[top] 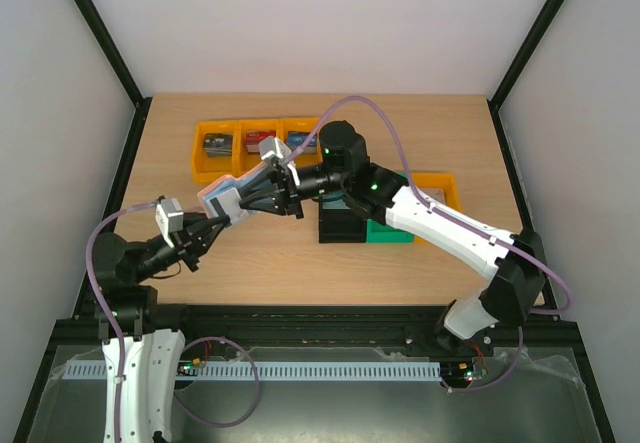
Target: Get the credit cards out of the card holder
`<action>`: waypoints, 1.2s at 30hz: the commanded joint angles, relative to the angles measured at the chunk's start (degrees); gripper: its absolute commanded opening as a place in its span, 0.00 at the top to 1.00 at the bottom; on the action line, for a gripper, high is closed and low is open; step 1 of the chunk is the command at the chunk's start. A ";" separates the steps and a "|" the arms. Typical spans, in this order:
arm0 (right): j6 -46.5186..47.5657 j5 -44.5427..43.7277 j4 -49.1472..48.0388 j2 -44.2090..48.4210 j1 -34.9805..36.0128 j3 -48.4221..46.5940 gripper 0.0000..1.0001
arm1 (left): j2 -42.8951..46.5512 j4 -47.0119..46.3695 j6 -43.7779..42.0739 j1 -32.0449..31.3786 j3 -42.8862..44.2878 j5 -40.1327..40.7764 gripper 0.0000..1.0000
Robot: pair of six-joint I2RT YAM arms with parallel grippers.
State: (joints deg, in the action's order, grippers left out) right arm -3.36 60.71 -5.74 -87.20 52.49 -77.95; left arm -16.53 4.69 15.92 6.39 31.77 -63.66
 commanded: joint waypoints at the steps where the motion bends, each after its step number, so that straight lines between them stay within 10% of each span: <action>1: 5.95 9.80 9.37 -0.05 4.06 -2.06 0.76 | -2.35 -5.31 5.27 -0.50 -0.12 4.36 0.95; 18: 7.51 -5.84 13.21 -3.03 9.04 -6.05 0.75 | -0.93 -6.33 3.39 -1.76 -0.92 7.58 0.95; 24: 6.75 -3.38 12.04 -2.85 9.23 -6.27 0.98 | -0.57 -5.90 3.60 -2.09 -1.38 7.62 0.93; 36: 2.61 -3.79 5.75 2.71 5.46 -0.60 0.98 | 0.83 -7.71 10.22 -2.09 -2.28 2.56 0.87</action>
State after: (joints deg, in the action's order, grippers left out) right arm 2.31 49.89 1.10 -86.80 57.43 -81.28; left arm -16.19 2.00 22.85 4.27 29.69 -61.17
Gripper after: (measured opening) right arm 0.018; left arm 0.179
